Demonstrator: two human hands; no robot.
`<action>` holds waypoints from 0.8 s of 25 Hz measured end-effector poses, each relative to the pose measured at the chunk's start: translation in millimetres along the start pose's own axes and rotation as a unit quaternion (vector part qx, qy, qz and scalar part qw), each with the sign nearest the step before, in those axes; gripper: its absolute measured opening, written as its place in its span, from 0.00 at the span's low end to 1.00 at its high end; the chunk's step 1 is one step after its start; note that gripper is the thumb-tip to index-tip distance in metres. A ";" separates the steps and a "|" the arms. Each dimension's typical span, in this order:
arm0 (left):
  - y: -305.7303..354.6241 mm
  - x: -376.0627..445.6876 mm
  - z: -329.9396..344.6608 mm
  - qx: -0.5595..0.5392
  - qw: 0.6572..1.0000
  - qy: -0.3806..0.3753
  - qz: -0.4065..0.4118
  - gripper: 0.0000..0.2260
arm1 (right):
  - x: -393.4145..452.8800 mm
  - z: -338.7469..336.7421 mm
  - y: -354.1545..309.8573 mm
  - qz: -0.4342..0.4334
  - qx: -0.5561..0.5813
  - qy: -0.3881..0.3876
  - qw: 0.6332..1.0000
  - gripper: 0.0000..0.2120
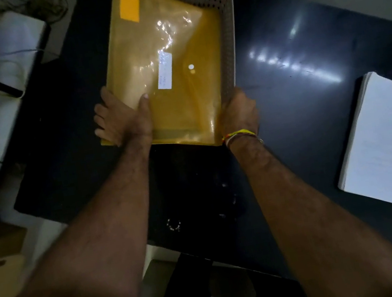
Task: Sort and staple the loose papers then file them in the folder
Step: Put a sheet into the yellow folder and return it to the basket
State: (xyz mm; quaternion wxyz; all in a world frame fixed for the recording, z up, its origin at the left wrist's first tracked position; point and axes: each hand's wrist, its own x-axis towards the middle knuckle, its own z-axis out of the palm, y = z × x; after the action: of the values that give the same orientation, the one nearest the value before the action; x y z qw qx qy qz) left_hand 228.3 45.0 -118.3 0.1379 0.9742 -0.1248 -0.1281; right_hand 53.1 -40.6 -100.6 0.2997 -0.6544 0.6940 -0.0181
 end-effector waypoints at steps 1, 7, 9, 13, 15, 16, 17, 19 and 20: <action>6.7 -11.8 6.9 -0.011 1.000 0.004 0.007 0.40 | 3.7 -4.6 11.1 0.009 0.003 0.012 1.000 0.14; 57.0 -94.1 50.2 -0.036 0.995 -0.006 0.093 0.40 | 11.2 -47.4 107.8 0.074 0.014 0.085 0.994 0.11; 69.9 -120.6 61.5 -0.039 0.993 -0.008 0.107 0.40 | 9.7 -62.3 135.2 0.087 0.011 0.103 0.991 0.11; 92.7 -180.8 83.6 -0.026 0.991 -0.028 0.126 0.42 | 9.9 -92.3 190.6 0.126 0.014 0.122 0.984 0.10; 99.1 -203.3 89.8 -0.022 0.990 -0.035 0.133 0.42 | 8.2 -100.0 210.8 0.142 0.015 0.129 0.981 0.11; 100.9 -210.2 91.8 -0.018 0.990 -0.036 0.139 0.42 | 7.0 -101.0 217.4 0.145 0.017 0.135 0.980 0.12; 102.7 -216.0 93.3 -0.014 0.989 -0.033 0.143 0.42 | 4.8 -101.6 222.4 0.147 0.021 0.140 0.979 0.14; 104.6 -222.7 96.1 -0.011 0.989 -0.026 0.147 0.43 | 1.1 -100.0 228.8 0.145 0.026 0.145 0.978 0.16; 104.8 -224.2 97.1 -0.009 0.989 -0.024 0.149 0.43 | 0.4 -99.9 230.8 0.144 0.027 0.142 0.979 0.17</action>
State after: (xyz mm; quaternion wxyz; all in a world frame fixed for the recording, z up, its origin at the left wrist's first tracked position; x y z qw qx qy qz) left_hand -30.9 -13.1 -128.7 0.1614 0.9401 -0.2704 -0.1308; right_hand -197.9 -44.6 -115.2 0.2150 -0.5299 0.8159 -0.0857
